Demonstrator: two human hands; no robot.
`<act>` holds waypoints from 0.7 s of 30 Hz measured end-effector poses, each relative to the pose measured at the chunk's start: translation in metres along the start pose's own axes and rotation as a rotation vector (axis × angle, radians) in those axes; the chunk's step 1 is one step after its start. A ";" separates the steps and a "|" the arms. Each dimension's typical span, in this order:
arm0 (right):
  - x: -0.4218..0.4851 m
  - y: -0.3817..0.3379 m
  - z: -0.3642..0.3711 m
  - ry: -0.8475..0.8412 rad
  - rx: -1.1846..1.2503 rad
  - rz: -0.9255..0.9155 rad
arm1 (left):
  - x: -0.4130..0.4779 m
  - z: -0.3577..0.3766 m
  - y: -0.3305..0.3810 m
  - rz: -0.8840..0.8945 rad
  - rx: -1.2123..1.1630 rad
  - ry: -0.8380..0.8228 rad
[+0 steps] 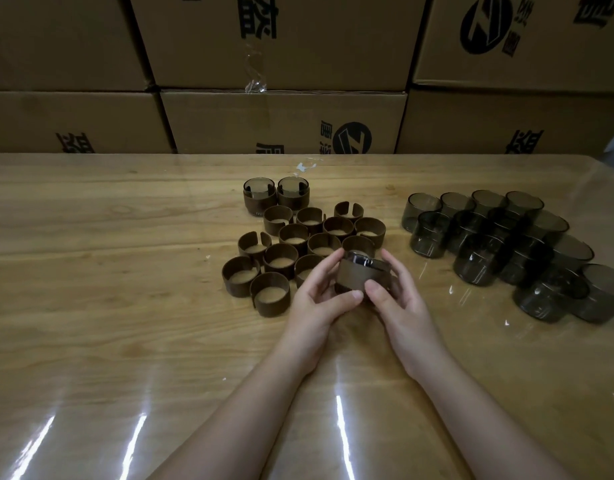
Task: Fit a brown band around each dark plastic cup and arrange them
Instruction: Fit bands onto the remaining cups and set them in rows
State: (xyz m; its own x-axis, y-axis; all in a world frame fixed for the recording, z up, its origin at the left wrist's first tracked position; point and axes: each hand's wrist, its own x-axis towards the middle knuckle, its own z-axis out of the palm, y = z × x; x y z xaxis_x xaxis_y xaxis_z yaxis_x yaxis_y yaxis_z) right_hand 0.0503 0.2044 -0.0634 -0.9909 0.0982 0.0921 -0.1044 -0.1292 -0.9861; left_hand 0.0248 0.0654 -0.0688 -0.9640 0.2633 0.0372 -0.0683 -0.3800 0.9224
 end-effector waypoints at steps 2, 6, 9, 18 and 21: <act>-0.001 -0.002 -0.001 0.019 -0.015 0.019 | -0.001 0.000 0.000 -0.002 0.024 0.010; 0.015 -0.021 -0.002 0.117 -0.119 -0.035 | -0.001 0.001 0.000 0.026 0.068 0.078; 0.048 -0.039 -0.001 0.185 -0.214 -0.093 | 0.000 0.004 0.000 0.014 0.082 0.114; 0.194 -0.041 0.032 0.097 -0.808 -0.149 | -0.001 0.007 -0.009 -0.039 0.271 -0.025; 0.220 -0.028 0.038 0.087 -0.963 -0.167 | 0.001 0.007 -0.012 -0.017 0.275 -0.051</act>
State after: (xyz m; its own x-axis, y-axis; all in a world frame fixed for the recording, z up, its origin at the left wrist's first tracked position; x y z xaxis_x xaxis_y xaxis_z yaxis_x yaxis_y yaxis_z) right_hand -0.1685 0.1918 -0.0104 -0.9559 0.1194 0.2684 -0.0907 0.7491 -0.6562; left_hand 0.0261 0.0765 -0.0773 -0.9486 0.3146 0.0333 -0.0056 -0.1222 0.9925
